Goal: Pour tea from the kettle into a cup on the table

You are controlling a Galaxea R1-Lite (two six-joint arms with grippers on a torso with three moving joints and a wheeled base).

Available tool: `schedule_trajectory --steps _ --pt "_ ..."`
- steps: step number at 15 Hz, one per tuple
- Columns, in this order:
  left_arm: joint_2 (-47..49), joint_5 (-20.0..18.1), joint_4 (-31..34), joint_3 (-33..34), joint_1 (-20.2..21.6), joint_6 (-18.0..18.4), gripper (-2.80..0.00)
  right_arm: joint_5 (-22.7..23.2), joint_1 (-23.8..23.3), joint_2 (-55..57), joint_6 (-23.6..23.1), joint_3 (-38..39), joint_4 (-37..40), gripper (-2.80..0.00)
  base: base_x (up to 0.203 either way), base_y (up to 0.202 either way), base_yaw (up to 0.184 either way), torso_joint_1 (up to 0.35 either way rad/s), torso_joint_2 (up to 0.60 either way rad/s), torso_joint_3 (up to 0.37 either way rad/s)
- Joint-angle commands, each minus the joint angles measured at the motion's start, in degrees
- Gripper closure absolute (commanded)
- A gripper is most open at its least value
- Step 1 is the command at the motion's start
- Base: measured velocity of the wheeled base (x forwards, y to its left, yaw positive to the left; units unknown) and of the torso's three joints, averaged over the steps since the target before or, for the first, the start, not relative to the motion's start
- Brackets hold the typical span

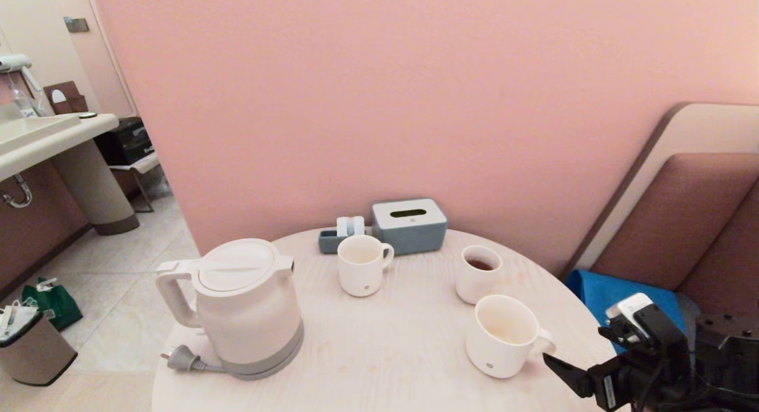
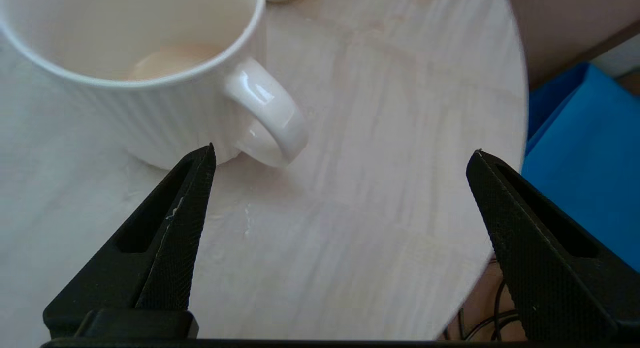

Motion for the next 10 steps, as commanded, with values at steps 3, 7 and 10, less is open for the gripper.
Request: schedule_trajectory --steps 3,7,10 --pt "0.01 0.02 0.0 0.01 0.01 -0.01 0.0 0.2 -0.42 -16.8 0.29 -1.44 8.65 -2.8 0.0 0.0 0.0 0.0 0.0 0.0" --pt "0.01 0.02 0.0 0.01 0.01 -0.01 0.0 -2.61 -0.34 -35.86 4.86 -12.89 39.45 -2.8 0.0 0.0 0.0 0.0 0.0 0.0" --pt "0.01 0.02 0.0 0.01 0.01 -0.01 0.0 -16.57 0.68 -44.18 5.81 -17.65 52.31 -2.8 0.0 0.0 0.0 0.0 0.0 0.0"
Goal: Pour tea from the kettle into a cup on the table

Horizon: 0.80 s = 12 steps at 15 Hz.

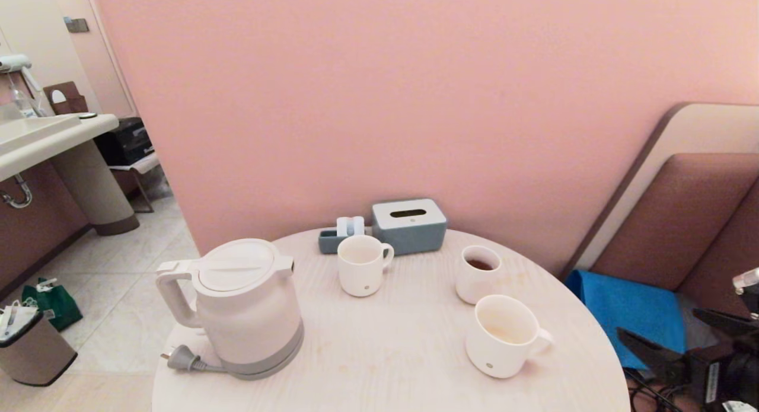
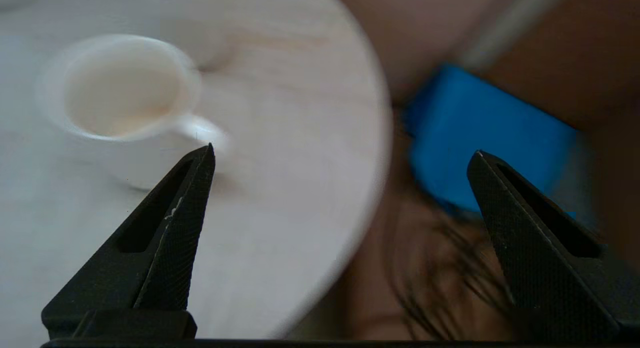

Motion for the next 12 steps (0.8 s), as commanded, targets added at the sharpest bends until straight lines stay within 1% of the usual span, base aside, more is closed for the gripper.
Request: schedule_trajectory --steps 1,3,6,8,9,10,11,12 --pt "0.01 0.02 0.0 0.01 0.01 -0.01 0.0 -10.43 0.47 -8.46 0.01 -1.77 5.09 -2.8 0.0 0.0 0.0 0.0 0.0 0.0" --pt "0.01 0.02 0.0 0.01 0.01 -0.01 0.0 -20.31 0.6 -13.02 -0.5 -1.89 6.0 -2.8 0.0 0.0 0.0 0.0 0.0 0.0" --pt "0.01 0.02 0.0 0.01 0.01 -0.01 0.0 -38.45 0.54 -18.05 -1.67 0.05 8.6 -2.8 0.0 0.0 0.0 0.0 0.0 0.0" --pt "0.01 0.02 0.0 0.01 0.01 -0.01 0.0 -48.44 0.48 -20.87 -2.17 1.67 9.61 -2.8 0.0 0.0 0.0 0.0 0.0 0.0" --pt "0.01 0.02 0.0 0.01 0.01 -0.01 0.0 -51.84 0.06 -22.46 -2.42 2.03 9.78 -2.8 0.0 0.0 0.0 0.0 0.0 0.0" --pt "0.01 0.02 0.0 0.01 0.01 -0.01 0.0 -52.67 -2.32 -23.52 -2.71 2.15 9.91 -2.8 0.0 0.0 0.0 0.0 0.0 0.0" --pt "0.01 0.02 0.0 0.01 0.01 -0.01 0.0 -53.01 -5.95 -25.19 -3.25 2.47 9.95 -2.8 0.0 0.0 0.0 0.0 0.0 0.0" --pt "0.01 0.02 0.0 0.01 0.01 -0.01 0.0 -53.1 -7.66 -27.38 -3.66 2.84 9.87 -2.8 0.0 0.0 0.0 0.0 0.0 0.0"
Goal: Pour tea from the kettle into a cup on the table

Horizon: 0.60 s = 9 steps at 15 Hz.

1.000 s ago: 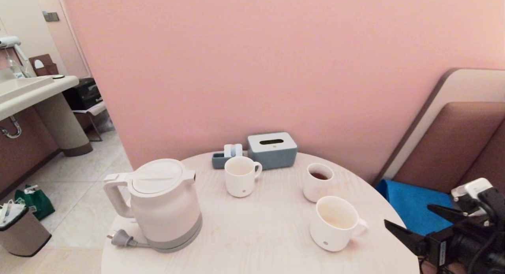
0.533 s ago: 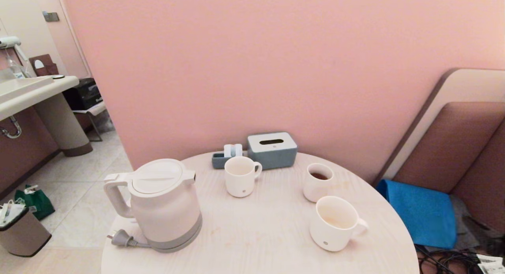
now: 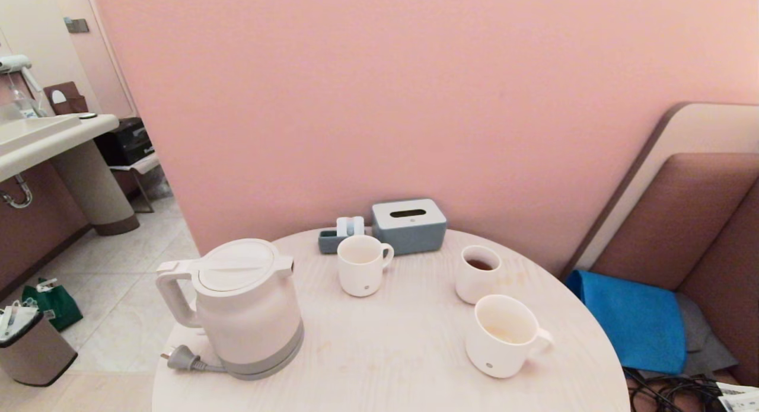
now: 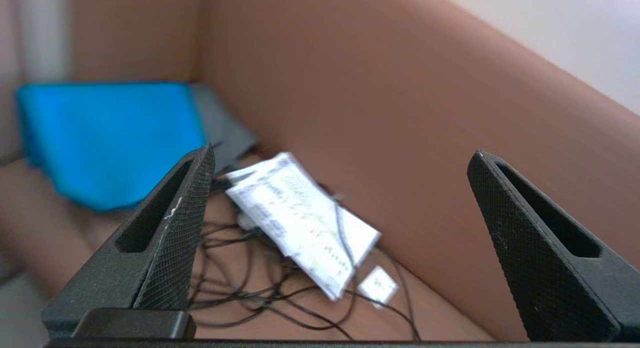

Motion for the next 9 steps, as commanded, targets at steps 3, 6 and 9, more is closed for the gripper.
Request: schedule_trajectory --steps 3,6,9 --pt "0.01 0.04 0.0 0.01 0.01 -0.01 0.0 3.12 -2.76 -10.02 -0.3 0.66 -0.47 -2.8 0.0 0.0 0.0 0.0 0.0 0.0" --pt "0.01 0.04 0.0 0.01 0.01 -0.01 0.0 12.99 -3.05 -20.24 -0.83 0.44 -0.74 -2.8 0.0 0.0 0.0 0.0 0.0 0.0" --pt "0.01 0.04 0.0 0.01 0.01 -0.01 0.0 27.76 -4.23 -31.59 -2.67 1.06 0.81 -2.8 0.0 0.0 0.0 0.0 0.0 0.0"
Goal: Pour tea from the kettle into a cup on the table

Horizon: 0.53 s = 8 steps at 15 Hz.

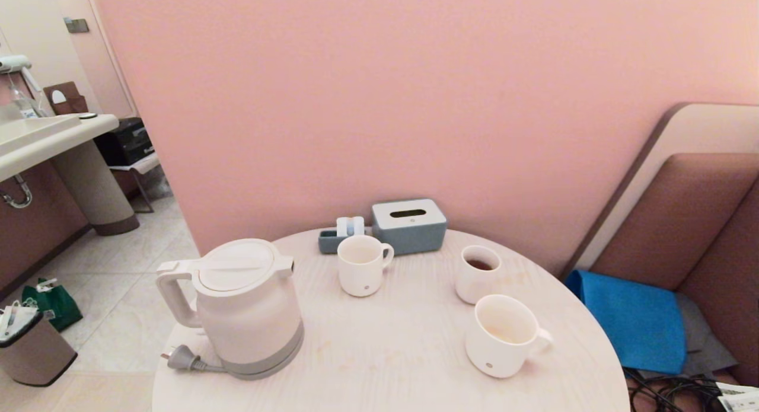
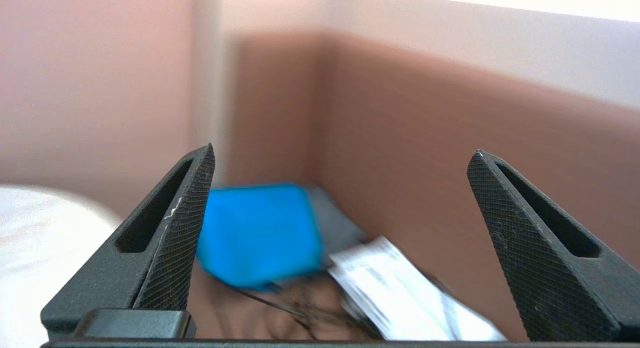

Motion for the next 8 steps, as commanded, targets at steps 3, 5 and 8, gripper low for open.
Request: schedule_trajectory --steps 3,5,8 --pt "0.01 0.02 0.0 0.01 0.01 0.01 0.0 23.33 -0.69 -8.7 -0.58 4.12 1.13 -2.8 0.0 0.0 0.0 0.0 0.0 0.0" --pt "0.01 0.02 0.0 0.01 0.01 0.01 0.0 36.08 -0.72 -8.7 -1.34 10.86 1.41 -2.8 0.0 0.0 0.0 0.0 0.0 0.0" --pt "0.01 0.02 0.0 0.01 0.01 0.01 0.0 41.55 -0.74 -8.72 5.83 12.84 9.91 -2.8 0.0 0.0 0.0 0.0 0.0 0.0"
